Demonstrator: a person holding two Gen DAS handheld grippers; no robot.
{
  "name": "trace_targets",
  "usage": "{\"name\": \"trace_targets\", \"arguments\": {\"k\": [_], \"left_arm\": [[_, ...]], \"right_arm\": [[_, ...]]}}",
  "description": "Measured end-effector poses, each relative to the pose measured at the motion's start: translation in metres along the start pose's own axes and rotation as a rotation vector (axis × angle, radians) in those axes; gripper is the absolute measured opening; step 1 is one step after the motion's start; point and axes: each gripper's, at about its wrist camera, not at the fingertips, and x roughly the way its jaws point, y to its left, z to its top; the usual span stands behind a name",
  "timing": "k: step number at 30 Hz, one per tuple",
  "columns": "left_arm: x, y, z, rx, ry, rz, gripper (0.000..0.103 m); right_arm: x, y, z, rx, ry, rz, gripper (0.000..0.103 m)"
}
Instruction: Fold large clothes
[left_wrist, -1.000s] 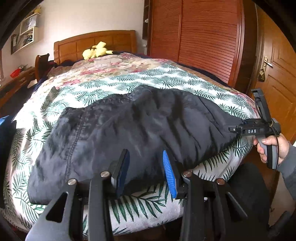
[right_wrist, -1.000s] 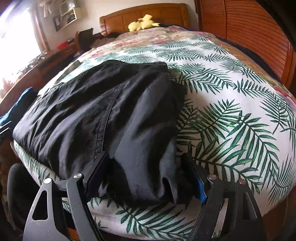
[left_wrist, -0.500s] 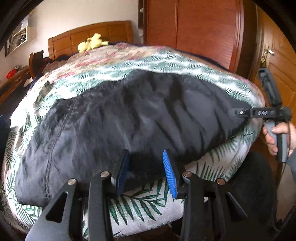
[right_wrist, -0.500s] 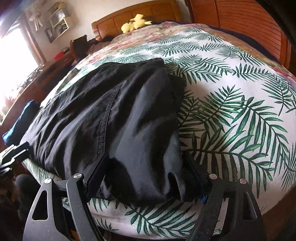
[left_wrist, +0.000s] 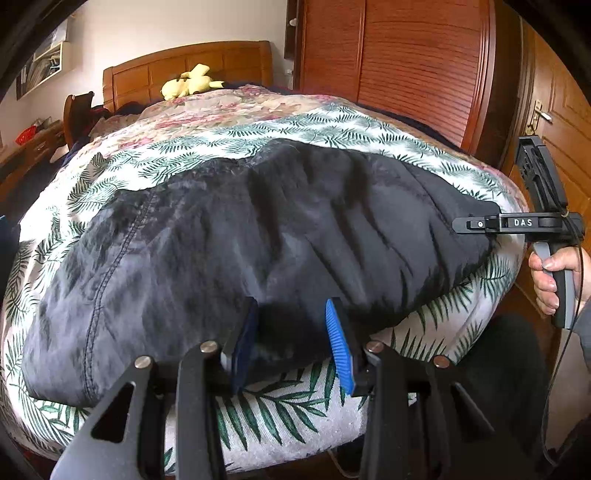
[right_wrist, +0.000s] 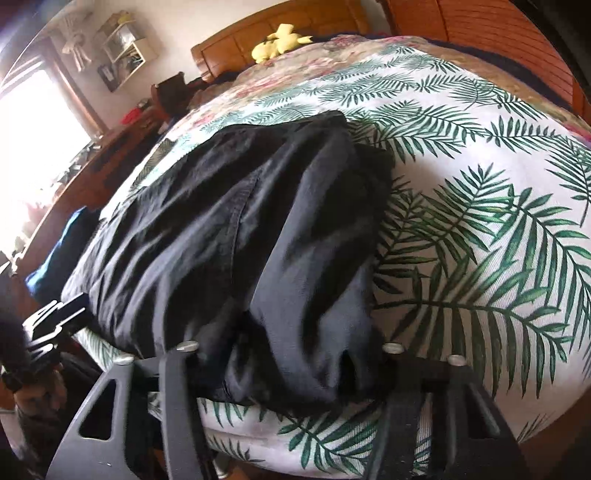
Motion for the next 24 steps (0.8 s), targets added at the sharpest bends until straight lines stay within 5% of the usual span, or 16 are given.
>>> {"name": "trace_targets", "arguments": {"k": [1, 7, 17, 24], "left_arm": [[-0.003, 0.001, 0.000, -0.003, -0.006, -0.002, 0.037], [-0.025, 0.012, 0.004, -0.032, -0.058, 0.003, 0.037], [-0.070, 0.052, 0.004, -0.113, -0.141, 0.016, 0.037], [-0.108, 0.088, -0.004, -0.171, -0.191, 0.074, 0.037]], "right_arm": [[-0.002, 0.000, 0.002, 0.000, -0.002, 0.005, 0.033], [-0.032, 0.018, 0.026, 0.001, -0.106, 0.110, 0.021], [-0.047, 0.120, 0.075, -0.170, -0.218, 0.187, 0.017], [-0.016, 0.217, 0.101, -0.353, -0.202, 0.255, 0.016]]}}
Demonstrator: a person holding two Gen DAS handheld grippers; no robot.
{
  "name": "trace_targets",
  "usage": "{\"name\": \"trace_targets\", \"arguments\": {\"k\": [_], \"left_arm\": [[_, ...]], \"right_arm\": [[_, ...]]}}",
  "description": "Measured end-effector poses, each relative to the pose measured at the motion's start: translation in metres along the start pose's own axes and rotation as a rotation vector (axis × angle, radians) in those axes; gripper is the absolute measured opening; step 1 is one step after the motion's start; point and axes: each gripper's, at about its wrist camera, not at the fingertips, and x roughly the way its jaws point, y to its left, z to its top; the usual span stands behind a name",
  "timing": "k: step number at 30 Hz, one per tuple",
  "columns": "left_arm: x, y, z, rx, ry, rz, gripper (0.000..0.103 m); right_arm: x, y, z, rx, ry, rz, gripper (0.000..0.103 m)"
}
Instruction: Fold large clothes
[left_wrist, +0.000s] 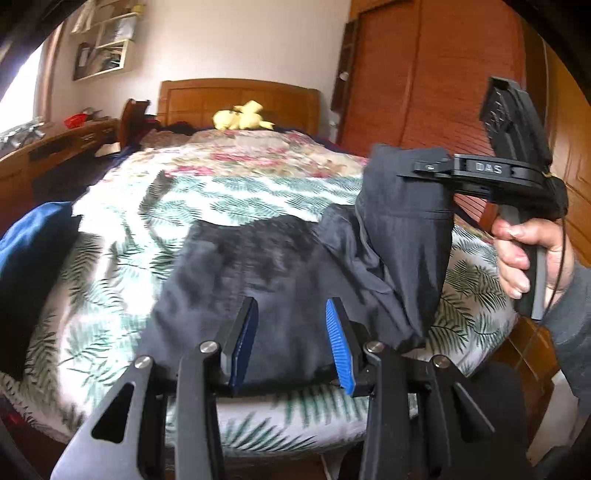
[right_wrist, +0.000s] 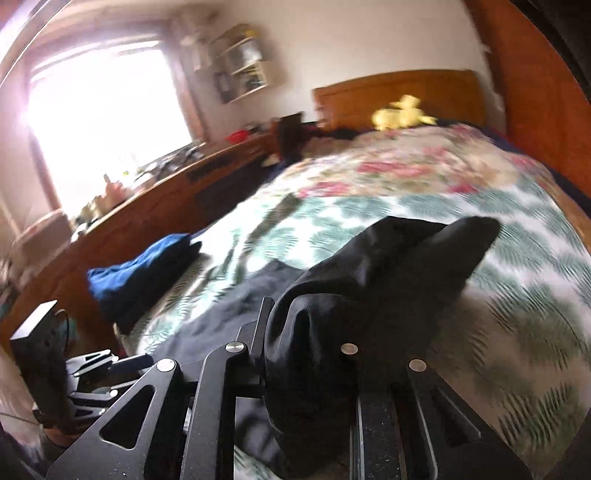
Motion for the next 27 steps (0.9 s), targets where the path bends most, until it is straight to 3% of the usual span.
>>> {"name": "trace_targets", "arguments": {"k": [8, 11, 14, 20, 27], "left_arm": [[-0.028, 0.050, -0.008, -0.057, -0.012, 0.096, 0.037], [-0.035, 0.061, -0.011, -0.073, -0.024, 0.098, 0.037], [-0.039, 0.067, -0.014, -0.071, -0.028, 0.103, 0.037], [-0.038, 0.069, -0.015, -0.056, -0.021, 0.119, 0.037], [-0.022, 0.059, -0.008, -0.036, -0.007, 0.103, 0.037]], "right_arm": [[0.087, 0.075, 0.013, -0.090, 0.066, 0.133, 0.015], [0.124, 0.096, 0.002, -0.092, 0.153, 0.172, 0.015], [0.144, 0.113, -0.012, -0.134, 0.199, 0.147, 0.019], [0.141, 0.141, -0.005, -0.233, 0.173, 0.163, 0.027], [0.112, 0.117, 0.004, -0.291, 0.100, 0.076, 0.030]]}}
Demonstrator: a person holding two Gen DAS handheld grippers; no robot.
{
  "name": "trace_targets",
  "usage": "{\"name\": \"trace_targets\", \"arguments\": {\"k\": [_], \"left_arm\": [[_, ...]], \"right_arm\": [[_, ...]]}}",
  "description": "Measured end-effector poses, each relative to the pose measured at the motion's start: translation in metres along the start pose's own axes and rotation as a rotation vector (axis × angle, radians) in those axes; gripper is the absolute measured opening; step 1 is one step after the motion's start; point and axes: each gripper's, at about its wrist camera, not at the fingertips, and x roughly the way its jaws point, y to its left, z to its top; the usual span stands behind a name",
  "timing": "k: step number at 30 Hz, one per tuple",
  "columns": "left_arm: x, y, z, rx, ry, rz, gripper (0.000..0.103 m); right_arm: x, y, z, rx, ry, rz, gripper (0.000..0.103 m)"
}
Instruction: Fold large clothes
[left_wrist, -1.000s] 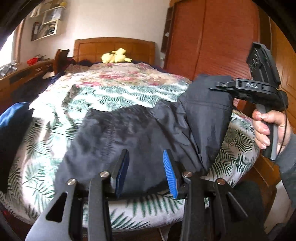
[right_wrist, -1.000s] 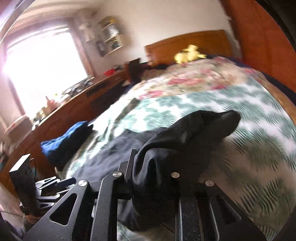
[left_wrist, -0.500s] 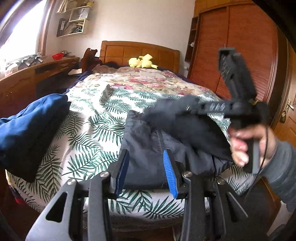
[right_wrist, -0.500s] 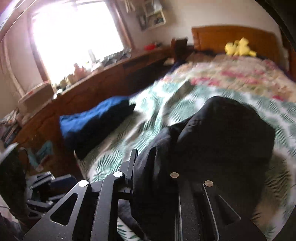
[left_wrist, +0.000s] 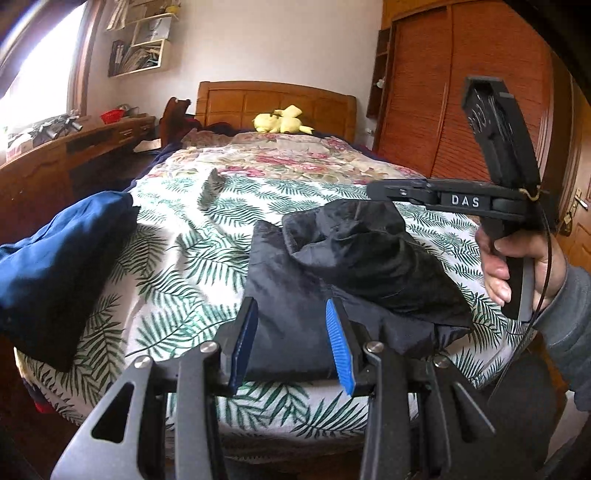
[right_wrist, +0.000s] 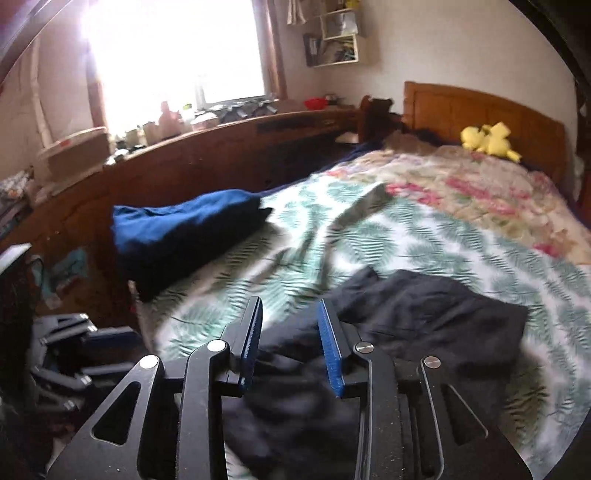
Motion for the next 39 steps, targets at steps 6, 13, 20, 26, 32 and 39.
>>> {"name": "trace_targets", "arguments": {"k": [6, 13, 20, 26, 32, 39], "left_arm": [[0.014, -0.026, 0.012, 0.015, -0.008, -0.053, 0.037], [0.030, -0.057, 0.032, 0.078, -0.008, -0.055, 0.037], [0.041, -0.068, 0.044, 0.088, -0.028, 0.003, 0.037], [0.060, -0.067, 0.048, 0.082, 0.006, 0.031, 0.037], [0.072, -0.065, 0.043, 0.094, 0.030, 0.088, 0.038], [0.089, -0.050, 0.019, 0.045, 0.108, 0.106, 0.038]], "right_arm": [[-0.020, -0.054, -0.036, 0.045, 0.040, -0.087, 0.030], [-0.021, -0.080, -0.088, 0.065, 0.086, -0.141, 0.030], [-0.012, -0.078, -0.116, 0.076, 0.115, -0.138, 0.033], [-0.023, -0.074, -0.124, 0.065, 0.094, -0.134, 0.034], [-0.029, -0.072, -0.128, 0.067, 0.086, -0.139, 0.037], [-0.034, -0.082, -0.136, 0.102, 0.075, -0.155, 0.060]]}}
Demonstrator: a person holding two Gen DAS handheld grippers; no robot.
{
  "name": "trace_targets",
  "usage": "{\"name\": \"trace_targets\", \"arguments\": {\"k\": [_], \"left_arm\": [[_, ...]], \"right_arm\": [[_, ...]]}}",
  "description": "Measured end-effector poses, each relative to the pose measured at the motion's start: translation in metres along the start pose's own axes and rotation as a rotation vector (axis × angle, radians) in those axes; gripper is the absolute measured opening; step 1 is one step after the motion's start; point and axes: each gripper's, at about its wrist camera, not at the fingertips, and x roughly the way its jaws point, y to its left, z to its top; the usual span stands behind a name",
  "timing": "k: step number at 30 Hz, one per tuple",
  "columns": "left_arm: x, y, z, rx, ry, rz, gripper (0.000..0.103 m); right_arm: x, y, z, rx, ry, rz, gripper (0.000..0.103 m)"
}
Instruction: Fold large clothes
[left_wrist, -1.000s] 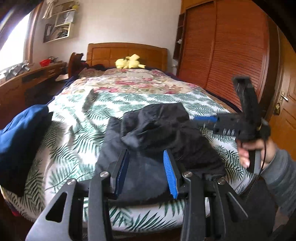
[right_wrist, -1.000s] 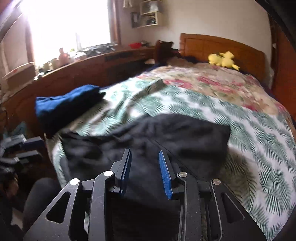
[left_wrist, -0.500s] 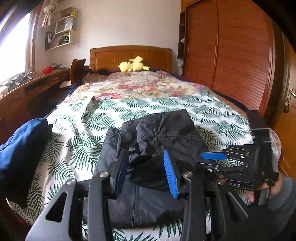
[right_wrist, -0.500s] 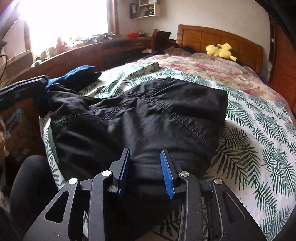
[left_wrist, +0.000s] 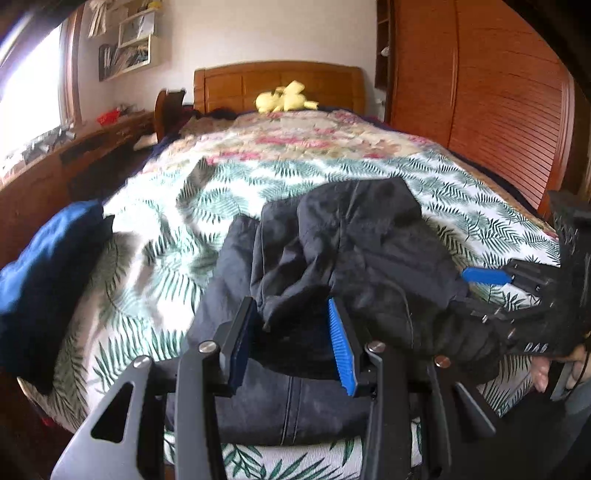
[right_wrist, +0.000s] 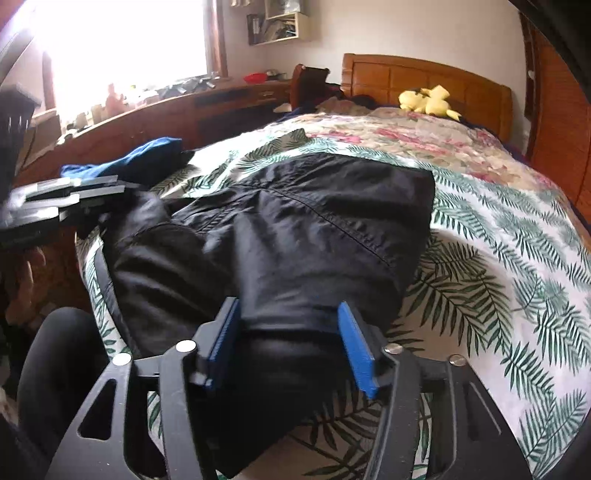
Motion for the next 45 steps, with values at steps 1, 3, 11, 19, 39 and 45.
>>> {"name": "trace_targets", "arguments": {"k": [1, 3, 11, 19, 39, 45], "left_arm": [[0.004, 0.001, -0.003, -0.009, 0.014, -0.004, 0.038], [0.011, 0.003, -0.008, -0.032, 0.036, -0.017, 0.038], [-0.003, -0.011, -0.007, 0.037, -0.056, -0.009, 0.008], [-0.042, 0.004, 0.013, 0.041, -0.155, 0.022, 0.004], [0.005, 0.075, -0.049, -0.072, -0.002, 0.109, 0.004], [0.003, 0.079, -0.049, -0.068, -0.008, 0.074, 0.004]], "right_arm": [[0.000, -0.002, 0.000, 0.009, 0.002, 0.006, 0.062], [0.000, -0.005, 0.000, 0.024, 0.005, 0.013, 0.063], [0.003, -0.001, 0.003, 0.011, 0.010, 0.002, 0.064], [0.001, -0.006, 0.013, 0.042, 0.005, 0.056, 0.064], [0.013, 0.025, 0.019, 0.005, 0.030, 0.209, 0.065], [0.020, -0.004, 0.048, 0.026, 0.006, 0.105, 0.065]]}}
